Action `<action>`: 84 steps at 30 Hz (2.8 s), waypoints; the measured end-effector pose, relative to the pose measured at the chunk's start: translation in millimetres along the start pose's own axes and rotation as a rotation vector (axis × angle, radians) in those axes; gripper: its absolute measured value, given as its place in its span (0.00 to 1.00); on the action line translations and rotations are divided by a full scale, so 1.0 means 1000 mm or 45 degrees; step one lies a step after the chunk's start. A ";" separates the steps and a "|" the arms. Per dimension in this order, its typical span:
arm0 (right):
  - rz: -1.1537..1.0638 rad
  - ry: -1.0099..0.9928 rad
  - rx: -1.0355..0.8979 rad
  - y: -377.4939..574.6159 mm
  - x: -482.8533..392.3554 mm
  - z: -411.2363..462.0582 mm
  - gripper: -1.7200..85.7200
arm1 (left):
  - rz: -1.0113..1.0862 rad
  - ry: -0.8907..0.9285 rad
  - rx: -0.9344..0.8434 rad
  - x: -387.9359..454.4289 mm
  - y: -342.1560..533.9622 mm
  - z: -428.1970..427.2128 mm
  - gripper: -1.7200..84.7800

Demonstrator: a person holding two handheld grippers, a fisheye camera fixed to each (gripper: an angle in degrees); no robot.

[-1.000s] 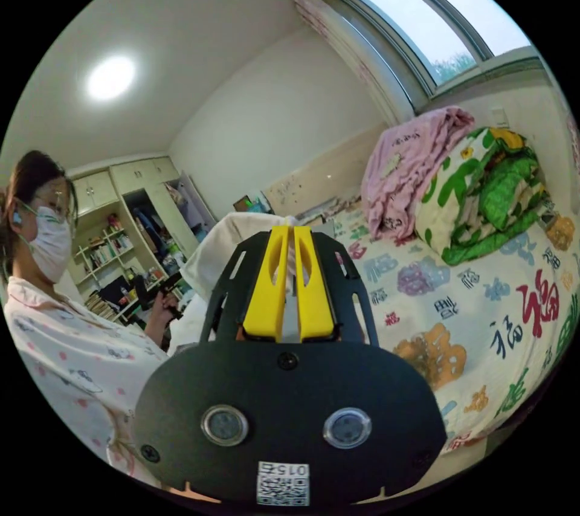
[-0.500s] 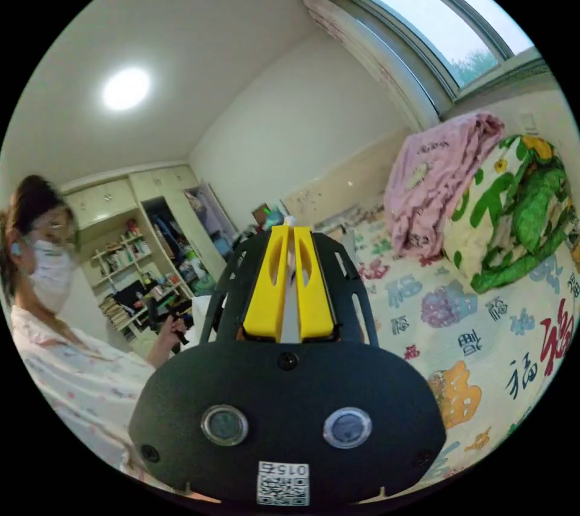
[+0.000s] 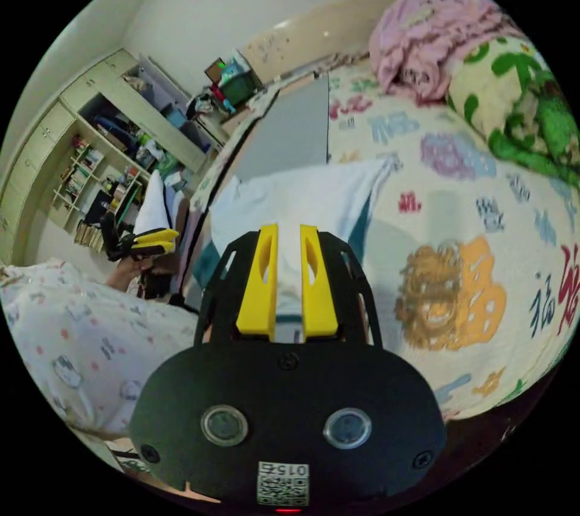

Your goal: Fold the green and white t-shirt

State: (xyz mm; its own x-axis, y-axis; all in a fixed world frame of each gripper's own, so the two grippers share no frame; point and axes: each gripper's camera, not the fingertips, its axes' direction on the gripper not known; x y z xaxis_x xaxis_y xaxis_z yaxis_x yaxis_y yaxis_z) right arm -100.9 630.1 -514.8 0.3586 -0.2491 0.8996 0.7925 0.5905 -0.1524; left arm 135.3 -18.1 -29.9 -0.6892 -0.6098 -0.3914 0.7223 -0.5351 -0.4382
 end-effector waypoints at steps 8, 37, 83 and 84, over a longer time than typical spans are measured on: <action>0.348 0.062 -0.164 0.027 0.073 0.026 0.15 | 0.425 -0.003 -0.348 0.063 -0.031 0.123 0.13; -0.126 -0.074 0.103 -0.193 0.101 -0.071 0.11 | -0.417 -0.510 0.386 -0.054 -0.134 -0.058 0.12; 0.413 0.231 -0.359 -0.058 0.435 -0.156 0.05 | -0.446 -0.562 -0.574 0.102 -0.011 -0.048 0.03; 0.422 0.249 -0.353 -0.054 0.440 -0.158 0.07 | -0.444 -0.558 -0.578 0.100 -0.011 -0.052 0.03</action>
State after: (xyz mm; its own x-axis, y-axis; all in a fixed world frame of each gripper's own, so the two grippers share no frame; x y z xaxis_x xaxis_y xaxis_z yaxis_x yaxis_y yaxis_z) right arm 92.3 367.1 -175.4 0.6793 -0.2376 0.6943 0.7121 0.4420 -0.5454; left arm 55.3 -42.8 -106.3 -0.7202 -0.6771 0.1515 0.3034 -0.5036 -0.8089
